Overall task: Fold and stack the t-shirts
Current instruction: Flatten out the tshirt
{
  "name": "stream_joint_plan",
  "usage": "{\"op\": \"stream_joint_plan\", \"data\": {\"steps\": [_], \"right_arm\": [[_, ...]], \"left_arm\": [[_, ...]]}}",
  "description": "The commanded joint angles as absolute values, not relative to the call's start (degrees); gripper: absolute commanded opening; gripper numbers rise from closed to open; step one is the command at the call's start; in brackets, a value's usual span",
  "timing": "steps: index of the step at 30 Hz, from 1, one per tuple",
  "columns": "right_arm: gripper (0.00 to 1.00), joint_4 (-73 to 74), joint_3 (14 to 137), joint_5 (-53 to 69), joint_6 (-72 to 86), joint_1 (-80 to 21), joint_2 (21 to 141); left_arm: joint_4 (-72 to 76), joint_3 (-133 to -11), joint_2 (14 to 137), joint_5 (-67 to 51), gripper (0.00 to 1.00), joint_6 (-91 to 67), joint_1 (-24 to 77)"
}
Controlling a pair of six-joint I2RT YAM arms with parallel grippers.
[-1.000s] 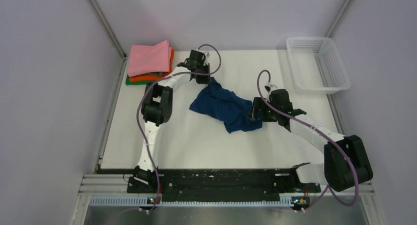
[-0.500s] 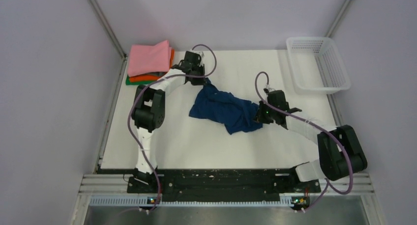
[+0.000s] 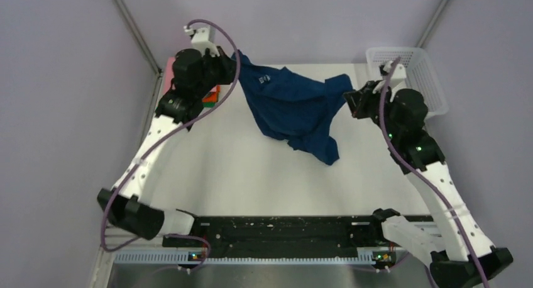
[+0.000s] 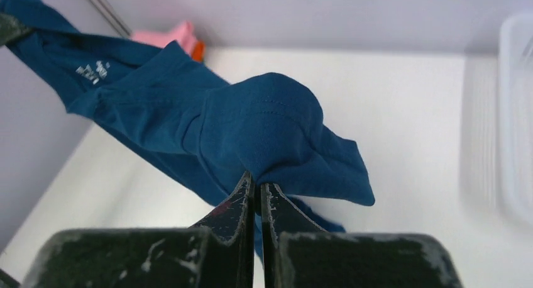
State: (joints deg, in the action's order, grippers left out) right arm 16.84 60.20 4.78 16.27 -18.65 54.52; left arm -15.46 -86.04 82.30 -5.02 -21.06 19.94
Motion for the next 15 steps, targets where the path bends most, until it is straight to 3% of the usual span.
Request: {"op": "stream_joint_plan", "data": {"steps": [1, 7, 15], "right_arm": [[0.0, 16.3, 69.0, 6.2, 11.0, -19.1, 48.3], [0.0, 13.0, 79.4, 13.1, 8.4, -19.1, 44.5], [0.0, 12.7, 91.3, 22.4, 6.3, -19.2, 45.7]], "left_arm": [[-8.2, -83.1, 67.0, -3.1, 0.0, -20.3, 20.3], [-4.7, -83.1, 51.2, -5.0, 0.0, -20.0, 20.4], [-6.2, -92.2, 46.2, -12.6, 0.0, -18.9, 20.4]]}}
